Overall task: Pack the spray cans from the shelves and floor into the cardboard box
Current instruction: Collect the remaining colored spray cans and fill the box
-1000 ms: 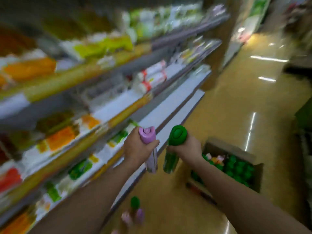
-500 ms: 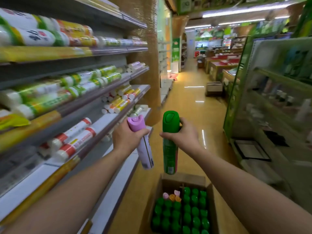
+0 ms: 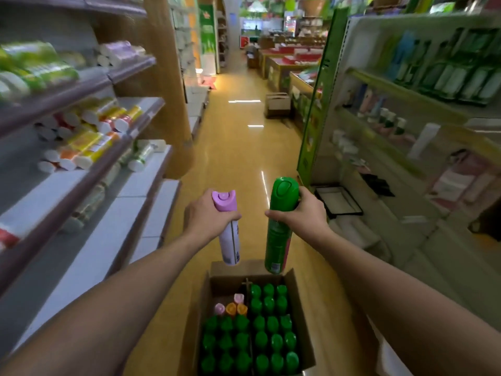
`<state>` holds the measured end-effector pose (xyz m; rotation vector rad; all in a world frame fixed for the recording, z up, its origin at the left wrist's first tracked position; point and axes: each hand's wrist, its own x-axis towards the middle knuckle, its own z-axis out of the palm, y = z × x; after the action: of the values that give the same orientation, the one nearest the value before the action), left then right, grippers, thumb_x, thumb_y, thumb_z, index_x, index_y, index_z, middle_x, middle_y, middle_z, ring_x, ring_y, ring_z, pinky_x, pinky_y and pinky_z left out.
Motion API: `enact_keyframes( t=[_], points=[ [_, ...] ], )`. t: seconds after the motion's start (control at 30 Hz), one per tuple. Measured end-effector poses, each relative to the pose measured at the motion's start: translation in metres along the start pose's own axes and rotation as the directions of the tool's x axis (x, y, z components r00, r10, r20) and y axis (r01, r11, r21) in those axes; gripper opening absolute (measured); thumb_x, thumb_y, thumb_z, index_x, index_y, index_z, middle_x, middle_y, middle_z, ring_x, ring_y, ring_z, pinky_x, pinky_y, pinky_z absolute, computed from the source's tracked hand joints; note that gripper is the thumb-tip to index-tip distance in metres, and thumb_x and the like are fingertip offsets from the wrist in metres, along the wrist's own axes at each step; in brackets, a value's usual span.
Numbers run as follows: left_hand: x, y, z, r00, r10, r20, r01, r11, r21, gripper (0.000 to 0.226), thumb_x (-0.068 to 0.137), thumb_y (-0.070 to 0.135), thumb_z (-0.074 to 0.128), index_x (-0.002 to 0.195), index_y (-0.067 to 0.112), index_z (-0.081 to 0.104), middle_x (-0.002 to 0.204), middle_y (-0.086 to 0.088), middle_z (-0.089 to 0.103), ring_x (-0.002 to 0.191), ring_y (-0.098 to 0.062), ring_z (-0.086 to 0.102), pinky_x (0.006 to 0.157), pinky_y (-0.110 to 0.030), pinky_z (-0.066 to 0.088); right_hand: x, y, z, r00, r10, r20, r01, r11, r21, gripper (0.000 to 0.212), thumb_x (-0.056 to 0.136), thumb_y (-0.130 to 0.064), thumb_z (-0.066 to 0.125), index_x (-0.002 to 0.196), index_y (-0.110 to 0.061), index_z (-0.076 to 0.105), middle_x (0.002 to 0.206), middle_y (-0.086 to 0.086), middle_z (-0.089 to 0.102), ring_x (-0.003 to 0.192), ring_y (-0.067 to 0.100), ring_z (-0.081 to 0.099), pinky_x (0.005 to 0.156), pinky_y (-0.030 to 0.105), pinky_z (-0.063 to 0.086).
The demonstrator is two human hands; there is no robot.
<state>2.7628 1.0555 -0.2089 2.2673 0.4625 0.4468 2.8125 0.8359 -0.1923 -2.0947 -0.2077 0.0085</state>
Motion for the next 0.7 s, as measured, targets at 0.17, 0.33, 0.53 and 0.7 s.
enact_keyframes(
  t=[0.17,0.33,0.53,0.7],
  points=[
    [0.052,-0.035,0.045,0.989,-0.079,0.125,0.073,0.996,0.05,0.058,0.054,0.052,0.089,0.095,0.029,0.054,0.083,0.01,0.061,0.078,-0.019,0.058,0.054,-0.028,0.035,0.052,0.037,0.025,0.989,0.144,0.044,-0.143,0.989,-0.029,0.073,0.069,-0.027,0.092,0.13,-0.018,0.054,0.124,-0.003,0.063,0.112,0.015,0.059,0.089,0.035,0.056],
    [0.092,-0.069,0.088,0.971,-0.163,0.173,0.152,0.986,0.072,0.061,0.057,0.056,0.09,0.099,0.03,0.054,0.085,0.009,0.062,0.078,-0.016,0.057,0.055,-0.027,0.036,0.104,0.087,0.049,0.969,0.241,0.048,-0.24,0.97,-0.035,0.066,0.068,-0.022,0.092,0.123,-0.017,0.055,0.12,0.0,0.064,0.114,0.019,0.062,0.092,0.043,0.058],
    [0.133,-0.11,0.155,0.927,-0.303,0.222,0.288,0.953,0.099,0.061,0.059,0.047,0.093,0.106,0.031,0.058,0.09,0.01,0.064,0.084,-0.019,0.06,0.066,-0.029,0.043,0.175,0.181,0.079,0.953,0.297,0.067,-0.282,0.944,-0.171,0.085,0.049,-0.055,0.088,0.123,-0.03,0.053,0.11,-0.007,0.068,0.104,0.019,0.066,0.083,0.047,0.06],
    [0.141,-0.169,0.24,0.871,-0.47,0.141,0.456,0.882,0.117,0.056,0.057,0.033,0.092,0.1,0.038,0.057,0.086,0.014,0.065,0.085,-0.017,0.065,0.068,-0.026,0.045,0.23,0.285,0.113,0.927,0.336,0.169,-0.307,0.935,-0.176,0.08,0.062,-0.037,0.094,0.128,-0.025,0.05,0.106,-0.002,0.068,0.101,0.024,0.067,0.083,0.049,0.059]
  ],
)
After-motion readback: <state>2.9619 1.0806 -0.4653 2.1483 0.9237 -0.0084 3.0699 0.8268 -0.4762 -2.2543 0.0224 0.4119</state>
